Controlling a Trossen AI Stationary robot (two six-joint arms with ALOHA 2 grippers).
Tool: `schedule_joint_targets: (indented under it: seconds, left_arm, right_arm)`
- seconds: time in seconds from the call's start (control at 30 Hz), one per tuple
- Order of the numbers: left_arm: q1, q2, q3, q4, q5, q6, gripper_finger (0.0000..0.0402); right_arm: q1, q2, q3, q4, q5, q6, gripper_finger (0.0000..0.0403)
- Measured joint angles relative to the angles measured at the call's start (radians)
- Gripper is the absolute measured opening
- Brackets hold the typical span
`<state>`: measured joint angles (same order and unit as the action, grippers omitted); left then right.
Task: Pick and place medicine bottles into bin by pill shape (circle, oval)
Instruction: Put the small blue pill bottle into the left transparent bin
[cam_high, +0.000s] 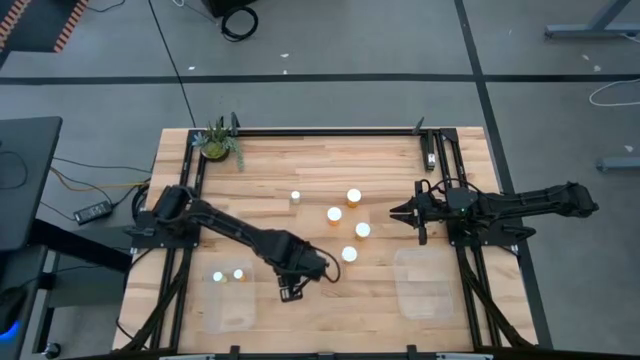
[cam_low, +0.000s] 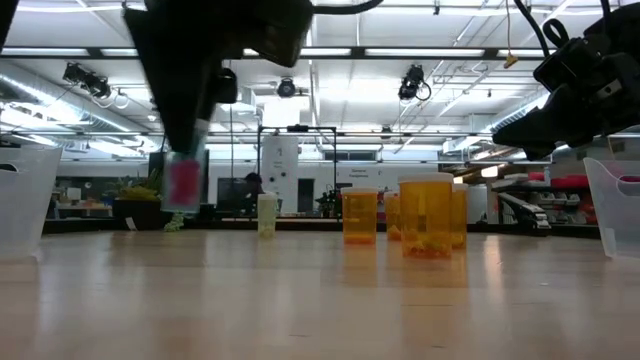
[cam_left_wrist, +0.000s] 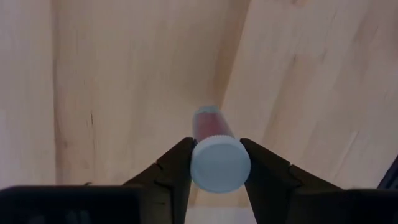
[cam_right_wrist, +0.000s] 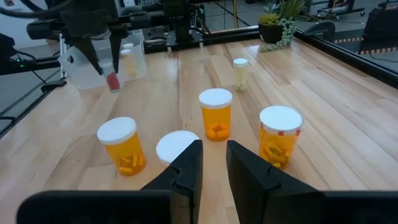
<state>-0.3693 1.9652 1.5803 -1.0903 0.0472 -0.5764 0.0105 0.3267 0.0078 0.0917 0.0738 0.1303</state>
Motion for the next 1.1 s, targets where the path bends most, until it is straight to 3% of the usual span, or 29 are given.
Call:
schedule_joint_targets:
  seconds: [0.77,1.1]
  left_arm:
    - [-0.177,-0.05,0.0,-0.107,-0.002,-0.402,0.0123]
    - [-0.243,-0.13,0.0,-0.114,-0.004,-0.571,0.0137]
  right_arm:
    - [0.0,0.0,0.0,-0.001,0.0,0.0,0.0079]
    - [0.0,0.0,0.0,0.0,0.0,0.0,0.0079]
